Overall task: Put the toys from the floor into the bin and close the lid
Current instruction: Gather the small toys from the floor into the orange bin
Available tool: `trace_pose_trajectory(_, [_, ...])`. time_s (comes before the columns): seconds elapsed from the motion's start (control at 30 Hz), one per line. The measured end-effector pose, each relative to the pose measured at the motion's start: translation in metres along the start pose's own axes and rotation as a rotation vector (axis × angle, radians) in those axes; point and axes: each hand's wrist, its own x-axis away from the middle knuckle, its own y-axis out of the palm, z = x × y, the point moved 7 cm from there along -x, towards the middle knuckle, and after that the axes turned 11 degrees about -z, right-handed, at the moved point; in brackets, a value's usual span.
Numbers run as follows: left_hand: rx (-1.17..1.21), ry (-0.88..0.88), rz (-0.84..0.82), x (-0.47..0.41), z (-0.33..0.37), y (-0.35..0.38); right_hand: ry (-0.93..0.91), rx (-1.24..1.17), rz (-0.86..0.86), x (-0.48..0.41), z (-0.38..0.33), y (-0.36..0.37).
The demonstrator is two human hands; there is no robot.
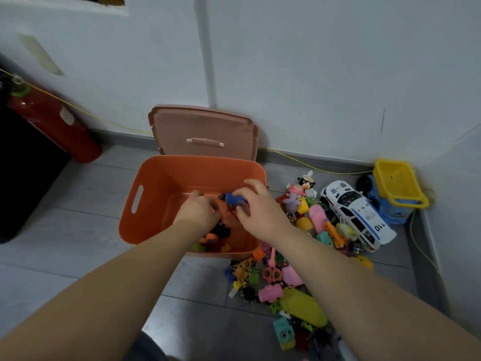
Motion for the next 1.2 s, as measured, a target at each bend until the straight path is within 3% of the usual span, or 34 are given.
trace_pose_trajectory(0.3, [0.097,0.261,0.129,0.014,0.065,-0.004,0.084,0.048,0.155,0.037,0.040,-0.029])
trace_pose_trajectory(0.6, [0.041,0.624,0.152,0.026,0.170,0.031,0.267,0.141,0.091,0.093,0.118,-0.039])
trace_pose_trajectory(0.73, [-0.056,0.700,0.060,0.032,0.196,0.065,0.380,0.197,0.017,0.118,0.154,-0.028])
trace_pose_trajectory(0.9, [-0.180,0.683,-0.081,0.031,0.199,0.117,0.454,0.196,-0.125,0.146,0.192,0.004])
trace_pose_trajectory(1.2, [-0.333,0.364,-0.304,0.011,0.157,0.208,0.504,0.253,-0.273,0.164,0.233,0.059])
